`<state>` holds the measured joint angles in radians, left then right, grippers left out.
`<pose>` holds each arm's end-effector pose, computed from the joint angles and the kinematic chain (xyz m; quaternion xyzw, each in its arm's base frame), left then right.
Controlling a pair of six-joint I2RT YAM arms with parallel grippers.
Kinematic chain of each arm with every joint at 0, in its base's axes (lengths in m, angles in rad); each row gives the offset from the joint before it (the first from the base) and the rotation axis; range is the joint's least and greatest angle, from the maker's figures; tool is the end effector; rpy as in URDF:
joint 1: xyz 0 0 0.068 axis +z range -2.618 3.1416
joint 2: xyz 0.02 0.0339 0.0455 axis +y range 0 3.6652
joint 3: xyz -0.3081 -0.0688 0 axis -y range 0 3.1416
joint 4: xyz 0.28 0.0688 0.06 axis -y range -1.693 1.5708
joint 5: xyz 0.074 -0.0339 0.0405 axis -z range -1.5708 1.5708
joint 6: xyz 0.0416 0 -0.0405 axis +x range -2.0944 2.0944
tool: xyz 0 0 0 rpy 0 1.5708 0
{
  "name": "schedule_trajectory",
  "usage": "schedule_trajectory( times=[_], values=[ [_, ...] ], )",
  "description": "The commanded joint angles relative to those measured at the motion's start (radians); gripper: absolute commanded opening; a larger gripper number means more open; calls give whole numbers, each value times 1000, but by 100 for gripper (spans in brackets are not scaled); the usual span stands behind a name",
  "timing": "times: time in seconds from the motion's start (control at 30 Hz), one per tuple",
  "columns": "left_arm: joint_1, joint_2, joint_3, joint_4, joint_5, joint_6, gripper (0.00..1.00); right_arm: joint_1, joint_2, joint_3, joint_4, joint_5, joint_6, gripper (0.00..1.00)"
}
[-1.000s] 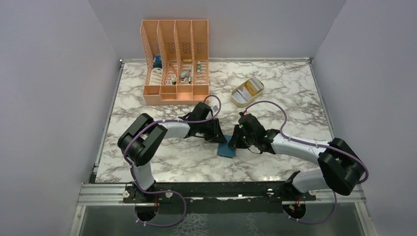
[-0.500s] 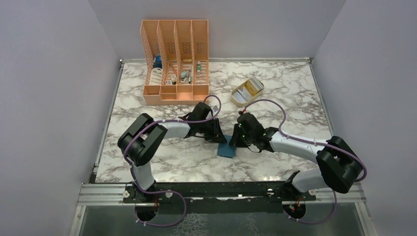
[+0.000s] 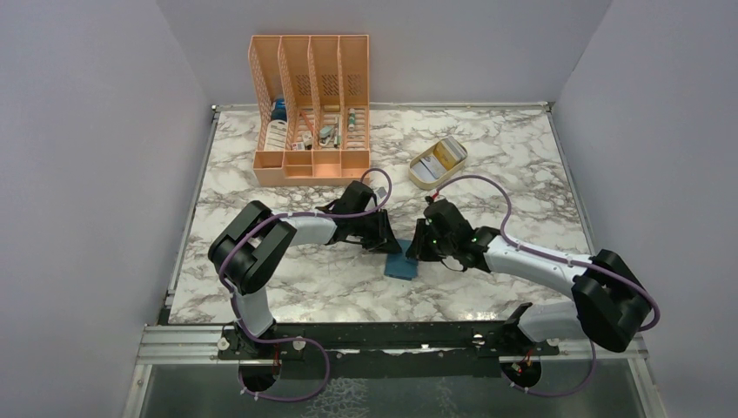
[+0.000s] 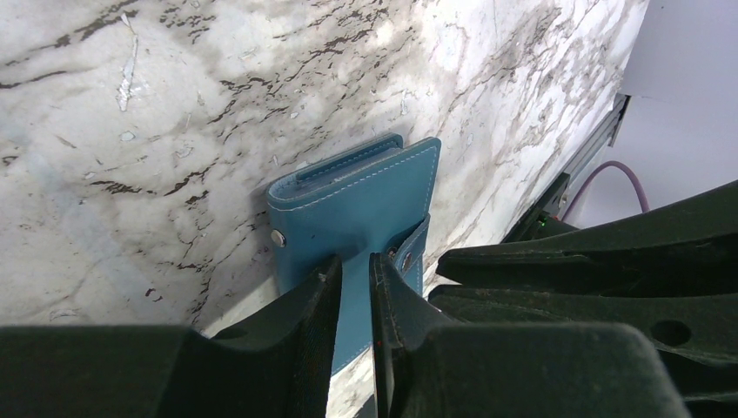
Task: Put the credit cards into the card holder
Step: Close the card holder at the center of the board.
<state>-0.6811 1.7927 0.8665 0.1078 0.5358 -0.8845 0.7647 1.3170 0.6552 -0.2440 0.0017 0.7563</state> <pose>0.2811 -0.2552 0.1461 0.0057 0.9021 -0.4244 0.0775 0.1961 0.1881 0.1960 -0.0037 0.9452 0.2244 0.2370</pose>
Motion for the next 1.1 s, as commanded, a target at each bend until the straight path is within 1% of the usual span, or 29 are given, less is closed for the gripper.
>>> schedule_trajectory(
  times=[0.0,0.23,0.57,0.8,0.93,1.07],
  values=[
    [-21,28,-29,-68,-60,20,23,5,14,-21,23,-11,11,18],
    [-23,20,-24,-70,-63,18,23,5,38,-28,44,-26,11,18],
    [-24,16,-30,-69,-64,15,23,5,95,-16,66,0,6,17],
    [-25,9,-36,-70,-66,16,23,5,131,1,71,8,-8,15],
    [-25,10,-44,-63,-62,16,23,5,126,-2,73,0,-9,10],
    [-26,14,-50,-56,-62,17,23,5,143,13,41,7,-11,9]
  ],
)
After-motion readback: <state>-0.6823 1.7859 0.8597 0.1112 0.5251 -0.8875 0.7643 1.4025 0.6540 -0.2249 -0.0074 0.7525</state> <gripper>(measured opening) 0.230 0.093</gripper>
